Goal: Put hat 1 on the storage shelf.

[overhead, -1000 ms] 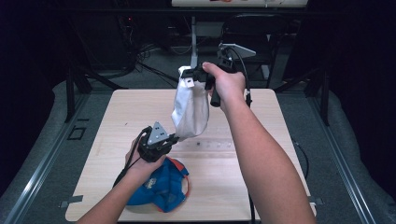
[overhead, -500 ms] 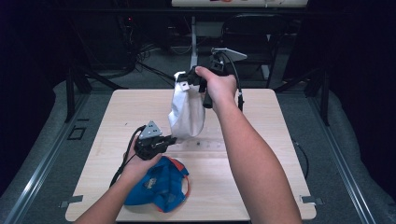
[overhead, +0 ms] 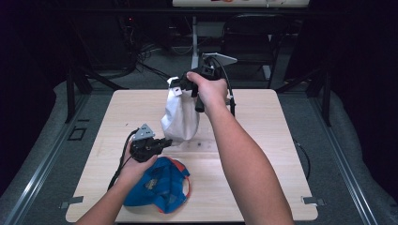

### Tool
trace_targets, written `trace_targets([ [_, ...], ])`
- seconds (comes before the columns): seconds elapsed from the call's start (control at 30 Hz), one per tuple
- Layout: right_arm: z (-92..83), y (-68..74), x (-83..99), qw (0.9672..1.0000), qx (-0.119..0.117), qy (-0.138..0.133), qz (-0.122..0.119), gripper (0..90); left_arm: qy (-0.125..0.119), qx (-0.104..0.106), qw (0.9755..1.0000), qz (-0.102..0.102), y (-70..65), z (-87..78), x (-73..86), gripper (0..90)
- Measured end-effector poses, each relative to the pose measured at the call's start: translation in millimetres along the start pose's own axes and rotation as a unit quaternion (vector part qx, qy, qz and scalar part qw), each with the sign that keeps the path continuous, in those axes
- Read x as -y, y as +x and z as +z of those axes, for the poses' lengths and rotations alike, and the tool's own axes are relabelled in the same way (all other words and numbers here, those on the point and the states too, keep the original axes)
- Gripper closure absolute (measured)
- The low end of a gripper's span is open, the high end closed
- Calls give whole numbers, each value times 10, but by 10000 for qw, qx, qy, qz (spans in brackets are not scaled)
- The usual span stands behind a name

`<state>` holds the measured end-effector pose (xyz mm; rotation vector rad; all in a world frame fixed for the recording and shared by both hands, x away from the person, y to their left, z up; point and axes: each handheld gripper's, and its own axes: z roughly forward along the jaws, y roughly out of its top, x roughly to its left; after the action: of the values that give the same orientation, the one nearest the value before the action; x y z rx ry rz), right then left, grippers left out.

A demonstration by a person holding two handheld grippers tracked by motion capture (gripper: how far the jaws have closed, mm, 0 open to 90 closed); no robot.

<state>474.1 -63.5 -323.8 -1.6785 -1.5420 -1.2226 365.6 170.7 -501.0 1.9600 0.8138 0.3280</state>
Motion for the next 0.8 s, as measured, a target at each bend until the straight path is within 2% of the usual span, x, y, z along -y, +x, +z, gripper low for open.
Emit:
trace_targets([
  [0.03, 13, 4, 4, 10000, 23, 31, 2, 819, -69, -7, 9999, -111, 9, 1, 47, 847],
  [0.1, 38, 2, 12, 9999, 73, 76, -45, 819, -83, 4, 9998, -176, 14, 4, 81, 846],
  [0.2, 69, -14, 18, 9998, 128, 103, -71, 819, -100, 4, 9997, -228, 23, 19, 107, 847],
  [0.33, 105, -27, 26, 9998, 160, 96, -68, 819, 0, 22, 9997, -242, 44, 22, 115, 847],
  [0.47, 135, -43, 38, 9995, 233, 126, -142, 818, -81, 5, 9994, -343, 44, 23, 162, 847],
  [0.6, 180, -80, 54, 9989, 397, 191, -177, 818, 132, -50, 9992, -367, 36, 69, 229, 848],
  [0.63, 194, -96, 59, 9985, 447, 228, -206, 818, 202, -72, 9993, -315, 31, 87, 243, 848],
  [0.7, 234, -134, 67, 9983, 502, 241, -193, 818, 260, -72, 9991, -321, 21, 112, 275, 849],
  [0.73, 250, -156, 70, 9983, 492, 257, -165, 818, 179, -77, 9991, -366, 25, 118, 291, 849],
  [0.8, 263, -195, 73, 9984, 460, 280, -146, 816, 214, -57, 9991, -361, 38, 109, 297, 848],
])
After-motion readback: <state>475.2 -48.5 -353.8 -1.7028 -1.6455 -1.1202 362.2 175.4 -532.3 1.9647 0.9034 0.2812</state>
